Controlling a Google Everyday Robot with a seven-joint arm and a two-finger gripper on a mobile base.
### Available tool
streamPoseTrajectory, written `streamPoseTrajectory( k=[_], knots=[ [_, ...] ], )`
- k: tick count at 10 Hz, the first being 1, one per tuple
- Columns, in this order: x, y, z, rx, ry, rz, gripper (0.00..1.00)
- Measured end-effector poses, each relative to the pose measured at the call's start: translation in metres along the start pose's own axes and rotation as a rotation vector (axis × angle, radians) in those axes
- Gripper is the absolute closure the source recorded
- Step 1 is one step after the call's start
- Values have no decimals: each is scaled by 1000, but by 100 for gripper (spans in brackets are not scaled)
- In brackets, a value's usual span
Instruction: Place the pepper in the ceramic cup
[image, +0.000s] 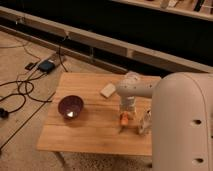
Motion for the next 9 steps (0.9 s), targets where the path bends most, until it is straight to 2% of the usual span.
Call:
streamPoseTrajectory(
  k=[2,4,5,6,9],
  knots=[
    [-5,8,0,-3,0,-16,63],
    [-7,11,0,-3,6,-26,88],
    [-6,10,-1,-2,10,-25,95],
    [-4,7,-2,5,14,-23,100],
    [-1,1,-25,0,2,-6,100]
  ],
)
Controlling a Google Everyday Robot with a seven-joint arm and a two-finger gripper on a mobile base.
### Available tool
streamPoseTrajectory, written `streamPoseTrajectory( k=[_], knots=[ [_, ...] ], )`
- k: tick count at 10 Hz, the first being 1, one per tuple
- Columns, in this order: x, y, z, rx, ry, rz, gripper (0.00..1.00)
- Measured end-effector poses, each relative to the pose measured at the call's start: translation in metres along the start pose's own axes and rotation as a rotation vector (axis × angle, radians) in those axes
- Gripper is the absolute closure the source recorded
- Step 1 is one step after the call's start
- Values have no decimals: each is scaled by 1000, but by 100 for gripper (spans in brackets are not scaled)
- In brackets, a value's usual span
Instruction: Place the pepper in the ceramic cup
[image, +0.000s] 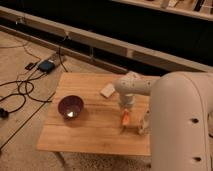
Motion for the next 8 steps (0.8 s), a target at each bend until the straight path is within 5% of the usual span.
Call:
streamPoseTrajectory(
  k=[5,8],
  knots=[
    [4,-6,-73,7,-72,20,100],
    [0,-21,-114,56,-133,41,100]
  ],
)
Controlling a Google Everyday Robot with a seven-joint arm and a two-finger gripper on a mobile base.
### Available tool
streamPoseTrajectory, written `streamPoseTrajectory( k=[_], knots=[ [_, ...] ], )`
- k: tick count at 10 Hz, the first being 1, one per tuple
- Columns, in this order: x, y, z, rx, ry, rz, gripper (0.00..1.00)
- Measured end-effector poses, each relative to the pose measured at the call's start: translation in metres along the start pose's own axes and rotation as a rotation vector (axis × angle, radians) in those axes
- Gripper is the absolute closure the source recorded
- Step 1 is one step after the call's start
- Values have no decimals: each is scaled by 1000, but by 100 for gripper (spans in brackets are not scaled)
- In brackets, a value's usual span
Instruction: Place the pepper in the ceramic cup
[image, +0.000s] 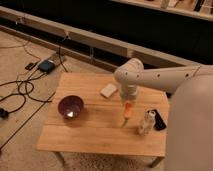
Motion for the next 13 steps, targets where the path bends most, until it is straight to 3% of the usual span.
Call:
streamPoseTrajectory(
  k=[3,9,11,13],
  knots=[
    [-14,-20,-24,56,-56,35,100],
    [-60,-55,-69,188,-252,131,100],
    [-65,-56,-73,202,-280,144,100],
    [-65,-56,-73,202,-280,144,100]
  ],
)
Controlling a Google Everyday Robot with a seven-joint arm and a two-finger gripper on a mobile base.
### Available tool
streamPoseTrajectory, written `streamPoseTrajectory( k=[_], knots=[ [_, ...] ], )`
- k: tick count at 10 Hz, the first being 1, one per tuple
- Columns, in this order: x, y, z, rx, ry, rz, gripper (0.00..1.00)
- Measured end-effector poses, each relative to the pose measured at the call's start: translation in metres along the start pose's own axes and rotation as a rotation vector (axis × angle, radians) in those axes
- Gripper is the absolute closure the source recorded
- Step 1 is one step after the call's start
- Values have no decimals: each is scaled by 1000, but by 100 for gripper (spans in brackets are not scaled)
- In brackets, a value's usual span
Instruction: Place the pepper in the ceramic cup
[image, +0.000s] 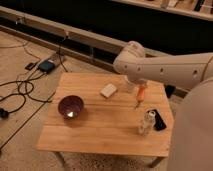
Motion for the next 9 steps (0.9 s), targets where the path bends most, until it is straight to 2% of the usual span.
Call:
streamPoseTrajectory(
  k=[4,5,6,7,8,9],
  knots=[
    [0,-1,0,3,-3,-2,100],
    [-1,-1,0,6,-14,-7,100],
    [-4,-1,1,10,-39,-16,100],
    [-11,-3,3,17,-83,-32,100],
    [-21,-4,8,18,-159,-59,100],
    [-26,-5,11,16,-205,-75,100]
  ],
)
